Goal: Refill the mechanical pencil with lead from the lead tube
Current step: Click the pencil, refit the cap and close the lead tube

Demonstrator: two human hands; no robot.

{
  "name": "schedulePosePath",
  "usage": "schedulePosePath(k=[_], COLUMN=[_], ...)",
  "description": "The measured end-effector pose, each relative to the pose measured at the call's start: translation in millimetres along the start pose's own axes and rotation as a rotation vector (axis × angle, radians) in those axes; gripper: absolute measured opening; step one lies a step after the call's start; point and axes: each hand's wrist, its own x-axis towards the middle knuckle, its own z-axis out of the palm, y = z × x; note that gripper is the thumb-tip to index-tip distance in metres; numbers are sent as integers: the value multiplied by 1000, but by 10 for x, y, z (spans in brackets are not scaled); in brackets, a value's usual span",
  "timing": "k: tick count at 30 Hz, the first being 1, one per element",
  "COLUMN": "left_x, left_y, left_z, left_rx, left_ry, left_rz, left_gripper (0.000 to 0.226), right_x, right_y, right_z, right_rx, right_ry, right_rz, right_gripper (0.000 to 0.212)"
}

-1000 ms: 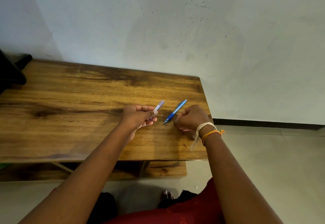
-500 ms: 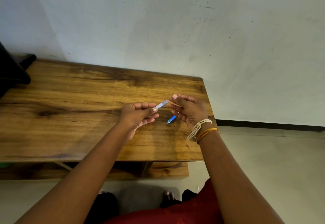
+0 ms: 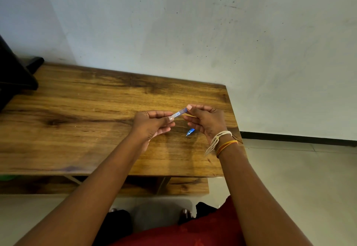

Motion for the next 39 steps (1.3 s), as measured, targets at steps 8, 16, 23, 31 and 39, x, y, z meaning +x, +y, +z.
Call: schedulePosePath(k=[8,16,23,31,39], left_x=[-7,-33,-47,-55,-51], left_y=[5,31,49,6,-2], left_z=[-5,-22,-23,26,21], left_rx=[13,61,97,23,165], left_ry=[51,75,73,130,33], left_rz=[2,36,73,54,-38], left_gripper=[9,9,8,7,9], right_x=[26,52,76,60,53], right_y=[13,8,35,117,138], right_z=[-3,-24,-40,79,170], right_rx=[-140,-253,-321,-324,-438], right_ry=[-15,-47,-61,-20,-82], right_rz=[-65,-122,-127,-214,-263], right_gripper=[7,5,6,17,35])
